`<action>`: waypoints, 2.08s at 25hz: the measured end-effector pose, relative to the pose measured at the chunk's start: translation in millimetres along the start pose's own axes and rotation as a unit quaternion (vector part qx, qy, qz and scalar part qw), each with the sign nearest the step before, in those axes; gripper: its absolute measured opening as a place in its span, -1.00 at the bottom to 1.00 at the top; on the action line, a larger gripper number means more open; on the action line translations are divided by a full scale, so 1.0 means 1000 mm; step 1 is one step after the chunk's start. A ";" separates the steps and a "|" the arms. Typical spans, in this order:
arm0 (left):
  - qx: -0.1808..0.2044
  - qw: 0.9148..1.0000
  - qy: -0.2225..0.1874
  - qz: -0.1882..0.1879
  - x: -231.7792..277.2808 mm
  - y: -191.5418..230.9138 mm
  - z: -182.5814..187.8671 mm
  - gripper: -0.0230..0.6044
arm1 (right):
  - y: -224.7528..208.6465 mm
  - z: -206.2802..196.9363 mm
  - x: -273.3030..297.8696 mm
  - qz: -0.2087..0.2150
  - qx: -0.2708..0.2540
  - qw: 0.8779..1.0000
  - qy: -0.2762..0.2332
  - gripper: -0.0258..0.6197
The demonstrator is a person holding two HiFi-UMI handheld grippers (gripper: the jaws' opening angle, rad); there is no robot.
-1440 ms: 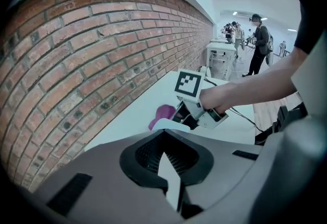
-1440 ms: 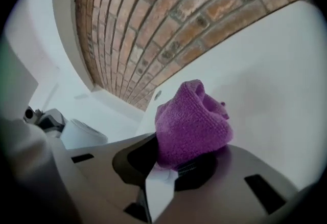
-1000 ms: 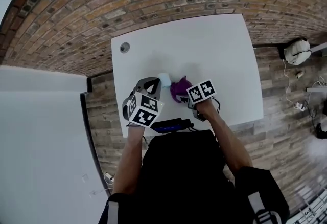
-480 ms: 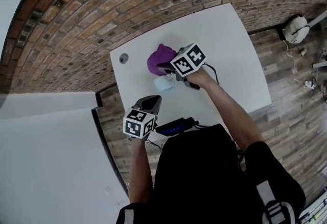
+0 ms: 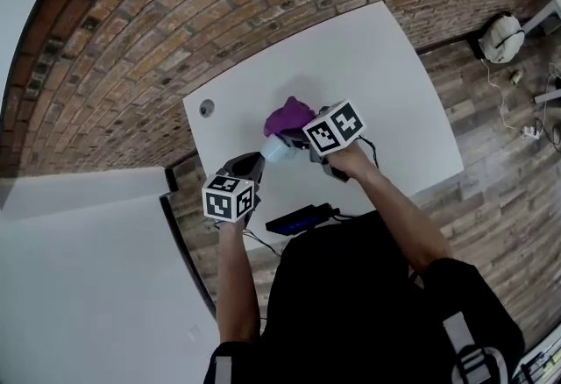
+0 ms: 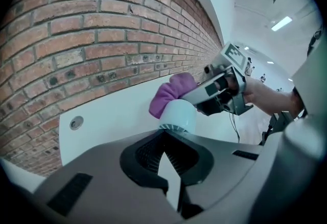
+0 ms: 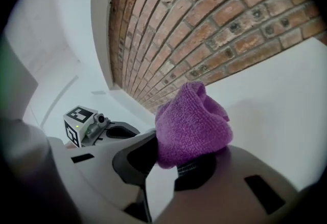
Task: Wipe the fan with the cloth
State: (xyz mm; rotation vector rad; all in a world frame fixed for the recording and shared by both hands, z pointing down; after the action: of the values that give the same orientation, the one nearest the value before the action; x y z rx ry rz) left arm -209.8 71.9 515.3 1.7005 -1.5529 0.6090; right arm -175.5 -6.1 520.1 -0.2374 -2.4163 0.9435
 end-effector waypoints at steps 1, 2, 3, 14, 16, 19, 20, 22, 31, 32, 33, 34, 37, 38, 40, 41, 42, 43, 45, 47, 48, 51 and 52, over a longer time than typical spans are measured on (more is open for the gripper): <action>0.000 1.000 -0.001 0.003 0.001 0.002 0.003 -0.92 | -0.004 -0.005 -0.004 -0.007 0.019 1.000 -0.014 -0.71; -0.002 1.000 -0.004 0.007 0.001 0.005 0.006 -0.92 | -0.009 -0.010 -0.010 -0.016 0.040 0.999 -0.027 -0.71; -0.003 1.000 -0.007 0.014 -0.002 0.007 0.009 -0.92 | -0.017 -0.014 -0.017 -0.028 0.061 0.997 -0.041 -0.71; 0.150 0.986 0.031 0.066 -0.004 -0.024 0.038 -0.92 | 0.026 0.011 -0.023 -0.020 0.017 0.997 -0.068 -0.71; 0.162 0.983 0.038 0.071 -0.005 -0.023 0.037 -0.92 | 0.010 -0.007 -0.015 -0.044 0.032 0.996 -0.064 -0.71; 0.166 0.982 0.037 0.077 -0.005 -0.022 0.037 -0.92 | -0.021 -0.050 0.002 -0.053 0.073 0.996 -0.016 -0.71; 0.168 0.982 0.036 0.080 -0.005 -0.023 0.037 -0.92 | -0.030 -0.064 0.005 -0.057 0.085 0.995 0.000 -0.71; 0.171 0.981 0.037 0.081 -0.005 -0.024 0.036 -0.92 | -0.041 -0.073 -0.003 -0.066 0.111 0.992 -0.006 -0.71; 0.180 0.979 0.038 0.089 -0.005 -0.024 0.038 -0.92 | 0.035 0.013 -0.040 0.028 0.053 0.992 -0.112 -0.71; 0.179 0.979 0.039 0.089 -0.005 -0.025 0.037 -0.92 | 0.036 0.008 -0.034 0.021 0.044 0.994 -0.102 -0.71; 0.179 0.979 0.040 0.089 -0.005 -0.025 0.037 -0.92 | 0.035 0.003 -0.028 0.014 0.043 0.994 -0.100 -0.71; 0.179 0.979 0.040 0.090 -0.005 -0.025 0.037 -0.92 | 0.032 -0.002 -0.025 0.010 0.049 0.993 -0.108 -0.71; 0.178 0.979 0.037 0.092 -0.005 -0.024 0.038 -0.92 | 0.015 -0.013 -0.021 -0.003 0.078 0.989 -0.123 -0.71; 0.177 0.979 0.035 0.093 -0.005 -0.024 0.038 -0.93 | 0.007 -0.022 -0.017 -0.012 0.081 0.991 -0.110 -0.71; 0.171 0.980 0.034 0.093 -0.006 -0.024 0.037 -0.92 | -0.011 -0.044 -0.008 -0.023 0.095 0.992 -0.076 -0.71; 0.168 0.981 0.035 0.091 -0.007 -0.026 0.037 -0.92 | -0.021 -0.055 -0.006 -0.031 0.108 0.992 -0.065 -0.71; 0.165 0.982 0.036 0.089 -0.007 -0.027 0.037 -0.92 | -0.032 -0.063 -0.008 -0.045 0.120 0.990 -0.062 -0.71; 0.163 0.982 0.037 0.088 -0.007 -0.028 0.037 -0.92 | -0.042 -0.069 -0.013 -0.059 0.136 0.986 -0.070 -0.71; 0.164 0.982 0.035 0.090 -0.007 -0.027 0.038 -0.92 | -0.054 -0.069 -0.028 -0.044 0.195 0.973 -0.115 -0.71; 0.167 0.981 0.033 0.092 -0.006 -0.025 0.039 -0.92 | -0.050 -0.060 -0.037 0.042 0.283 0.943 -0.172 -0.71; 0.167 0.981 0.033 0.092 -0.006 -0.026 0.039 -0.92 | -0.043 -0.057 -0.037 0.094 0.325 0.921 -0.191 -0.71; 0.169 0.981 0.036 0.092 -0.006 -0.028 0.038 -0.92 | -0.022 -0.057 -0.023 0.206 0.405 0.869 -0.196 -0.71; 0.173 0.980 0.035 0.094 -0.006 -0.027 0.038 -0.93 | -0.017 -0.059 -0.016 0.226 0.420 0.858 -0.192 -0.71</action>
State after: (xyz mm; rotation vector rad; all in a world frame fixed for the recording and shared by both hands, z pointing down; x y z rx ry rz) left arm -189.4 46.2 481.7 1.7665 -1.6405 1.0783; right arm -130.4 9.9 561.5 -0.3075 -2.0306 2.3418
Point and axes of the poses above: the fingertips, and each gripper's own axes: x forward along the fingers, y to its left, z out of its top, the point moved 1 cm from there along -x, backward along the fingers, and after that the axes turned 4 degrees about -x, right-handed, at the moved point
